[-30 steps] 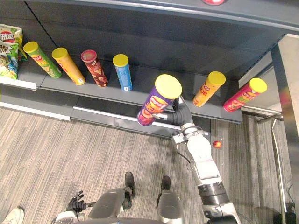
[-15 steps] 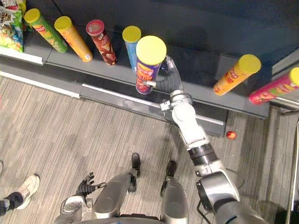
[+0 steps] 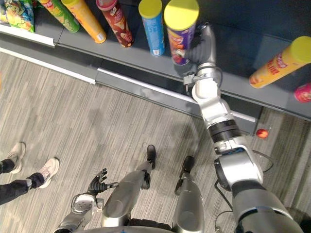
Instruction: Put the gum and the chips on the shelf.
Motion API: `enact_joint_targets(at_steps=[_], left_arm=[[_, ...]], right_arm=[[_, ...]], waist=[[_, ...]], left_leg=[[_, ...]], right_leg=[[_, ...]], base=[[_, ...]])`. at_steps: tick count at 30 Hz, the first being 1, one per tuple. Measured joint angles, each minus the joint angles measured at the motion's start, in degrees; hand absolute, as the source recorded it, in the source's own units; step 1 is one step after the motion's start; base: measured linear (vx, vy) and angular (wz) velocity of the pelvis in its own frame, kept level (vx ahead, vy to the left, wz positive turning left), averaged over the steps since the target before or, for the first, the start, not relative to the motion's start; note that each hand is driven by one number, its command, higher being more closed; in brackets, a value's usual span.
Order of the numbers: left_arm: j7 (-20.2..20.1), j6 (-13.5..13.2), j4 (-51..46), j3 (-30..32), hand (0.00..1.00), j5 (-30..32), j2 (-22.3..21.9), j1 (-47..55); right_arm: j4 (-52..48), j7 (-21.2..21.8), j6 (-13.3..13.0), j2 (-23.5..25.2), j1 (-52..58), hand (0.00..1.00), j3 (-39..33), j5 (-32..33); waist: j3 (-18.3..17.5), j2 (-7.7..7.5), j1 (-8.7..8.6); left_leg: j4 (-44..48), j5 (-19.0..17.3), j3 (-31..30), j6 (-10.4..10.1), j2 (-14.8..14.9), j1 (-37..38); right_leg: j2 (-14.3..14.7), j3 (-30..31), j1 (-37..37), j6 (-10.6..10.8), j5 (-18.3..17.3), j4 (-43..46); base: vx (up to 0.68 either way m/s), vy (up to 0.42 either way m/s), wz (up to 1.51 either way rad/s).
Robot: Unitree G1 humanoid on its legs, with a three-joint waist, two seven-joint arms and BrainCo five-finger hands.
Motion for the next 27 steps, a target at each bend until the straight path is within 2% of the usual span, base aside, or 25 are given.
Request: enact_joint_targets(at_steps=[3,12,22,27], left_arm=[[0.2,0.0,-0.6,-0.8,0.0,-0.9,0.0,0.0],[1.0,0.1,-2.8,-2.9,0.0,-2.2,1.0,0.1],[1.1,0.9,-3.8,-4.3,0.0,-3.1,1.9,0.2],[1.4,0.9,-4.0,-4.5,0.0,-3.1,1.9,0.2]], right_arm=[[2.1,-1.9,0.0,-1.4,-0.3,1.0,0.1,-1.8],[6.5,-4.1,-0.2,-5.6,-2.3,1.0,0.0,-1.7],[8.8,-4.0,-0.5,-6.0,-2.3,1.0,-0.1,-1.6],[10.9,-4.0,-2.0,-6.0,-2.3,1.0,-0.3,-1.2]], waist=[[0.1,0.66,0.75],[0.0,0.78,1.7],[0.0,0.84,1.62],[0.0,0.86,1.81]], left_leg=[[-0.5,0.6,-0.1,-0.1,0.2,-0.4],[-3.5,3.5,-0.3,-0.3,0.1,-1.4],[-5.3,5.1,-0.1,-0.3,0.1,-1.5],[-6.0,5.7,0.0,-0.2,0.1,-1.5]], right_leg=[[0.0,-0.3,-1.2,-0.4,-0.3,1.3],[-0.7,-1.1,-5.1,-1.4,-1.1,4.7],[-0.9,-1.0,-7.0,-1.6,-1.2,6.4],[-1.0,-1.0,-7.4,-1.6,-1.2,6.5]], base=[[0.0,0.0,0.0],[-0.01,-0.007,0.01],[0.0,-0.021,-0.01],[0.03,-0.032,0.0]])
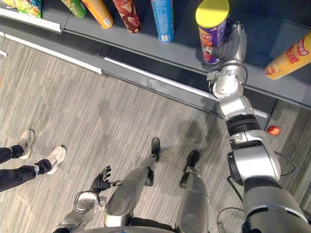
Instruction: Put the gum and the chips on the shelf.
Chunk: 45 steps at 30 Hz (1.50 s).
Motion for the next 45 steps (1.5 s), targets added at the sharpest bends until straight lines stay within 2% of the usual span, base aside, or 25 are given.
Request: enact_joint_targets(at_steps=[5,11,23,30,37,41,45], left_arm=[[0.4,0.1,-0.1,-0.4,0.0,0.0,0.0,0.0],[0.5,0.0,0.2,-0.9,0.0,0.0,-0.2,-0.1],[0.5,0.0,0.4,-1.9,0.0,-0.2,-0.4,-0.4],[0.5,-0.1,0.4,-2.5,0.0,-2.1,-1.3,-0.6],[0.5,-0.9,0.1,-2.7,0.0,-2.1,-2.0,-0.9],[0.4,-0.9,-1.3,-4.4,0.0,-2.3,-4.3,-1.3],[0.3,-0.8,-1.3,-4.7,0.0,-2.2,-4.4,-1.7]], right_arm=[[0.0,0.0,-0.1,0.0,0.0,1.0,-0.1,0.0],[0.6,-0.2,-0.6,0.0,0.0,1.0,-0.2,0.0],[2.2,-0.3,-0.6,0.3,0.0,1.0,-0.2,0.0],[2.2,-0.6,-0.6,0.2,0.0,1.0,-0.2,-0.1],[2.2,-2.7,-0.7,0.0,-2.0,1.0,-0.2,-0.1],[2.2,-2.8,-0.7,0.0,-3.9,1.0,-0.2,-0.2],[2.2,-3.0,-0.7,0.0,-4.4,1.0,-0.1,-0.2]], waist=[[-0.1,0.08,0.0],[-0.6,0.95,0.14],[-0.8,1.2,0.33],[-1.7,2.52,1.24],[-1.8,2.6,1.57],[-1.8,2.62,1.92],[-1.8,2.62,2.09]], left_leg=[[-0.1,0.1,0.3,0.0,0.0,-0.1],[-0.1,0.2,0.1,-0.1,0.0,-1.0],[-0.2,0.4,0.0,-0.3,0.0,-1.1],[-0.2,0.4,-0.3,-0.3,0.0,-1.1],[0.0,0.5,-1.4,-0.5,0.0,-2.0],[0.1,0.6,-1.5,-0.6,-0.1,-2.2],[0.4,0.5,-1.8,-0.6,0.0,-2.2]], right_leg=[[0.0,0.3,-0.5,0.0,0.0,0.3],[-0.1,0.0,-1.4,-0.2,-0.2,0.4],[-0.5,-0.1,-2.5,-0.5,-1.4,2.5],[-0.7,-0.6,-2.8,-0.7,-2.4,3.7],[-0.9,-1.8,-3.4,-0.9,-3.0,4.4],[-1.1,-2.0,-3.6,-0.9,-3.1,4.9],[-1.3,-2.4,-3.6,-1.2,-3.7,5.5]], base=[[0.04,-0.035,-0.04],[0.01,-0.023,0.02],[0.02,-0.034,0.0],[0.03,-0.043,0.03],[0.04,-0.039,0.08],[0.0,0.0,0.0],[0.01,-0.036,0.04]])
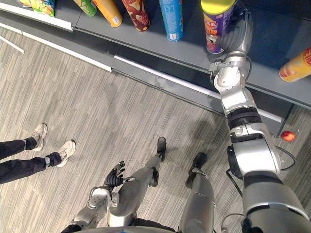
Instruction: Put the gum and the chips on the shelf.
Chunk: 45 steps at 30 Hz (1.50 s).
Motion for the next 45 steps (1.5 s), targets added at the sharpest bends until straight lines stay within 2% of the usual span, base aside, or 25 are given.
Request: enact_joint_targets(at_steps=[6,20,38,39,45], left_arm=[[0.0,0.0,0.0,0.0,0.0,0.0,0.0,0.0],[0.0,-0.1,0.0,-0.1,0.0,-0.1,0.0,-0.3],[0.0,-0.2,0.0,-0.3,0.0,-0.1,0.0,-0.4],[0.0,-0.2,0.0,-0.3,0.0,-0.2,0.0,-0.4],[-0.1,-0.1,0.0,-0.8,0.0,-0.2,0.0,-0.5]], right_arm=[[0.0,-1.4,0.1,0.0,0.0,1.0,0.0,-0.1],[0.6,-1.6,0.1,-0.2,0.0,1.0,0.0,-0.1],[2.6,-2.0,0.2,-1.5,0.0,1.0,-0.1,-0.2],[2.6,-2.0,0.2,-1.8,0.0,0.0,-0.1,-0.3],[2.6,-2.8,0.1,-2.4,0.0,0.0,-0.9,-0.2]], waist=[[0.0,0.0,0.09],[0.0,0.0,0.95],[-0.1,0.14,0.97],[-0.1,0.14,0.98],[-0.1,0.17,0.94]], left_leg=[[0.0,0.0,0.0,0.0,0.1,-0.1],[0.7,-0.2,0.0,-0.2,0.2,-1.4],[0.7,-0.4,0.5,-0.5,0.6,-1.9],[0.7,-0.4,0.5,-0.5,0.6,-1.9],[0.7,-0.5,0.6,-0.7,0.7,-1.9]], right_leg=[[0.0,-0.1,0.0,0.0,0.0,-0.1],[0.1,-0.1,-1.1,0.0,0.0,-0.1],[0.5,0.4,-1.9,-0.1,0.0,0.0],[0.5,0.4,-1.9,-0.1,0.0,0.0],[0.6,0.4,-1.9,-0.1,-0.1,-0.1]], base=[[0.02,-0.02,0.0],[0.02,-0.013,0.0],[0.02,-0.017,-0.02],[0.03,-0.018,-0.01],[0.0,0.0,0.0]])
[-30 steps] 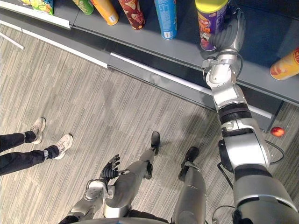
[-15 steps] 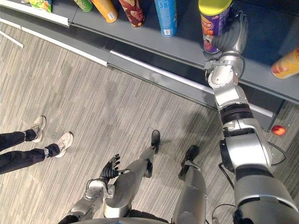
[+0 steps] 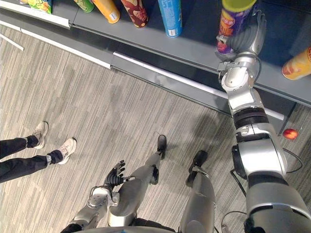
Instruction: Put the gum and the chips on the shelf.
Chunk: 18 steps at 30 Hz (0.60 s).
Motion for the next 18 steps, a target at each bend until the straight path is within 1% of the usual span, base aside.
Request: enact_joint_targets(at_steps=[14,18], left_arm=[[0.0,0.1,0.0,0.0,0.0,0.0,0.0,-0.1],[0.0,0.1,0.0,0.0,0.0,0.0,0.0,-0.1]], right_arm=[[0.0,-0.6,-0.1,0.0,0.3,0.0,-0.3,0.4],[0.0,-0.7,-1.1,0.2,1.5,0.0,-1.5,0.5]], waist=[[0.0,0.02,0.02],[0.0,0.02,0.02]], left_leg=[[0.1,-0.1,0.2,-0.1,0.2,0.0],[0.6,-0.1,0.3,-0.2,0.3,0.1]], right_leg=[[0.1,0.1,0.0,0.0,0.0,-0.1],[0.2,0.1,0.2,0.0,0.0,-0.1]], base=[[0.0,0.0,0.0],[0.0,0.0,0.0]])
